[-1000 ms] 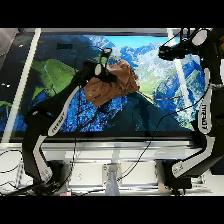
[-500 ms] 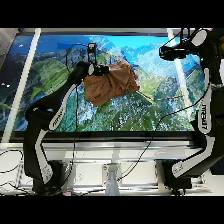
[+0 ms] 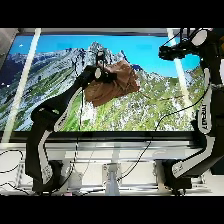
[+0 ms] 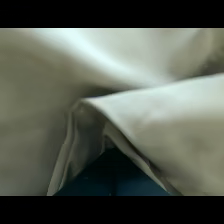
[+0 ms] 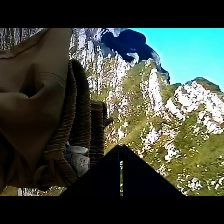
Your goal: Fold the clothes and pants, and hang the long-sleeved shirts on hangers.
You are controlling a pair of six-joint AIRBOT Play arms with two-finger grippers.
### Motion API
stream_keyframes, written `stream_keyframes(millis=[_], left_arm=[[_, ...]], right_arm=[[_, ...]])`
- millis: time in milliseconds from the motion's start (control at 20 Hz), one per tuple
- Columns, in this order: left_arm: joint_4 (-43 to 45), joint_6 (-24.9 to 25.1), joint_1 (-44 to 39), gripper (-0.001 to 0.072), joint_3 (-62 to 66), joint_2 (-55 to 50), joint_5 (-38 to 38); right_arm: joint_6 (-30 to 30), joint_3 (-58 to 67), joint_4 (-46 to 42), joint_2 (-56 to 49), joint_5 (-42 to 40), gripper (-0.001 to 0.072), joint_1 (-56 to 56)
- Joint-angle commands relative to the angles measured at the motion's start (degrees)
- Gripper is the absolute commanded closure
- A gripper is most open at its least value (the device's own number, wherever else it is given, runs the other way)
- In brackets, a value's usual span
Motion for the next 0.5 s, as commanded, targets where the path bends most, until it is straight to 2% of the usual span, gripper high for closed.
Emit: stream_keyframes(millis=[0, 150, 350, 450], left_arm=[[-3.26, 0.90, -0.26, 0.0692, 0.02, 0.55, -4.57], [-3.13, 5.33, -0.22, 0.0692, 0.02, 1.95, -5.68], [-3.21, 8.26, -0.48, 0.0691, 0.04, 5.31, -3.50], [-7.58, 12.92, -0.59, 0.0691, 0.02, 6.95, -3.74]], right_arm=[[-0.07, 0.02, 1.29, 0.00, 0.13, 0.0676, 0.04], [-0.04, 0.02, 1.31, 0.00, 0.15, 0.0676, 0.04], [-0.04, 0.02, 1.46, 0.00, 0.70, 0.0676, 0.04], [-0.04, 0.02, 1.44, 0.00, 1.05, 0.0675, 0.04]])
